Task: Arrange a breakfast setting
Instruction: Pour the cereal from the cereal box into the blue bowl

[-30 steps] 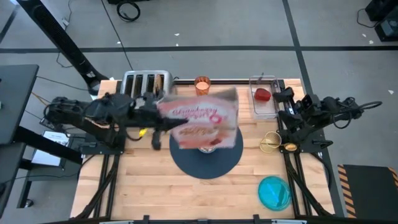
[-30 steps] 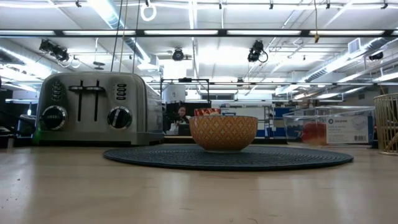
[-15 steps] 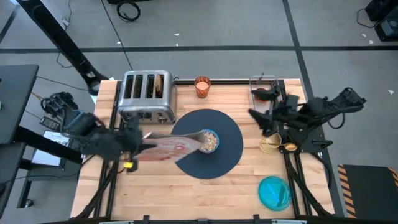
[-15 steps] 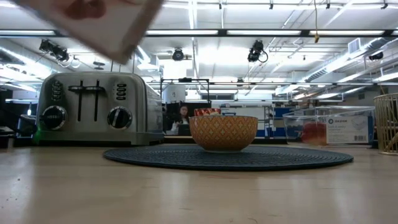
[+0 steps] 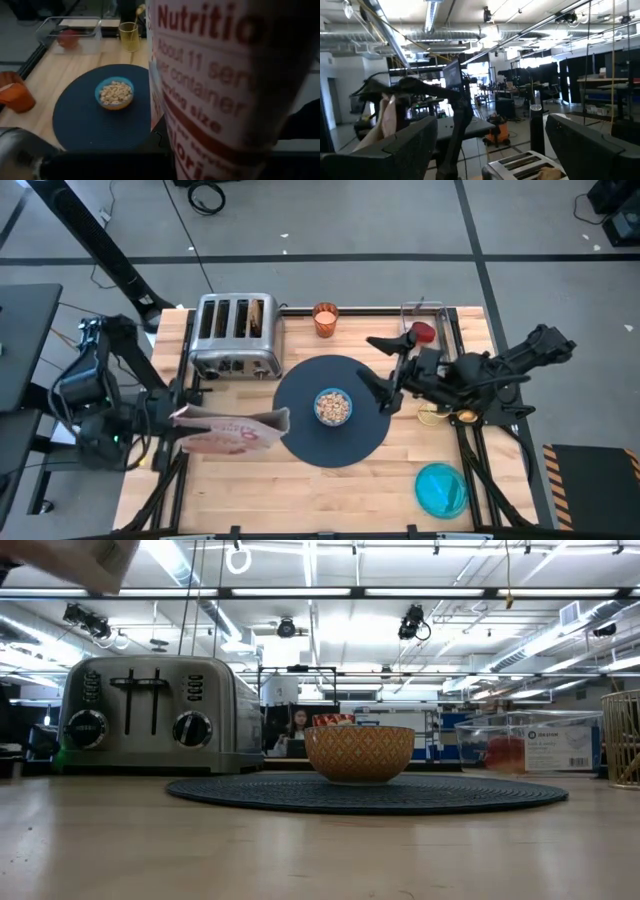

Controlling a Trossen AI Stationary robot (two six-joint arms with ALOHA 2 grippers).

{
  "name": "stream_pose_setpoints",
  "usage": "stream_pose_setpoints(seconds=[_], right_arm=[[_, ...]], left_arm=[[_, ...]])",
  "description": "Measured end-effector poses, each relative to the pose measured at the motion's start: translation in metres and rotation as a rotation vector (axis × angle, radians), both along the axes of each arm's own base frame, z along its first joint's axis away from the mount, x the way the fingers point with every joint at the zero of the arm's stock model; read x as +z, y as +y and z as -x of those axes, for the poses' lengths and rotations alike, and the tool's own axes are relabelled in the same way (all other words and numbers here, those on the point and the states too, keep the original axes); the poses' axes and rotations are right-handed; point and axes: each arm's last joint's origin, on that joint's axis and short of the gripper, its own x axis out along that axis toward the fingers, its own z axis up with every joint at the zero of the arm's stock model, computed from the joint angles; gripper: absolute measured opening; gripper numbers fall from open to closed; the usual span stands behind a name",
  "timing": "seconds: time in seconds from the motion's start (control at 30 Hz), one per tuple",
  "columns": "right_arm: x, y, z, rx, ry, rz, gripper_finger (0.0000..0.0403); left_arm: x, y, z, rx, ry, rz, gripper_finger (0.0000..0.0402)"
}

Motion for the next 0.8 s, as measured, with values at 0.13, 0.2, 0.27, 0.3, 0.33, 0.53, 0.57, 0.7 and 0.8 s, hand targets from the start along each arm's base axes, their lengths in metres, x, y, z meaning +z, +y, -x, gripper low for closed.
stream_pose_setpoints(seconds=[0.13, 0.2, 0.27, 0.3, 0.33, 0.53, 0.57, 0.7, 0.8], right_arm=[[0.003, 0.003, -0.006, -0.002, -0.018, -0.010, 0.0373], [0.005, 0.002, -0.009, -0.013, -0.023, -0.016, 0.0373], [0.007, 0.000, -0.009, -0.035, -0.022, -0.025, 0.0373], [0.008, -0.001, -0.009, -0.041, -0.026, -0.028, 0.0373], [0.008, -0.003, -0.010, -0.050, -0.029, -0.033, 0.0373], [0.008, -0.011, -0.011, -0.089, -0.040, -0.064, 0.0373], [0.008, -0.011, -0.012, -0.088, -0.040, -0.068, 0.0373], [0.007, -0.011, -0.012, -0.093, -0.039, -0.086, 0.0373], [0.006, -0.011, -0.011, -0.120, -0.029, -0.093, 0.0373]], left_arm=[[-0.034, -0.017, 0.006, -0.019, -0.034, 0.053, 0.0004], [-0.051, -0.025, 0.006, -0.023, -0.052, 0.077, 0.0004], [-0.065, -0.032, 0.006, -0.039, -0.068, 0.095, 0.0004], [-0.071, -0.037, 0.006, -0.051, -0.076, 0.106, 0.0004], [-0.077, -0.041, 0.005, -0.066, -0.078, 0.115, 0.0004], [-0.102, -0.046, 0.004, -0.110, -0.088, 0.117, 0.0004], [-0.107, -0.045, 0.004, -0.108, -0.084, 0.111, 0.0004], [-0.133, -0.043, 0.006, -0.128, -0.035, 0.093, 0.0004], [-0.144, -0.046, 0.006, -0.177, -0.016, 0.115, 0.0005]])
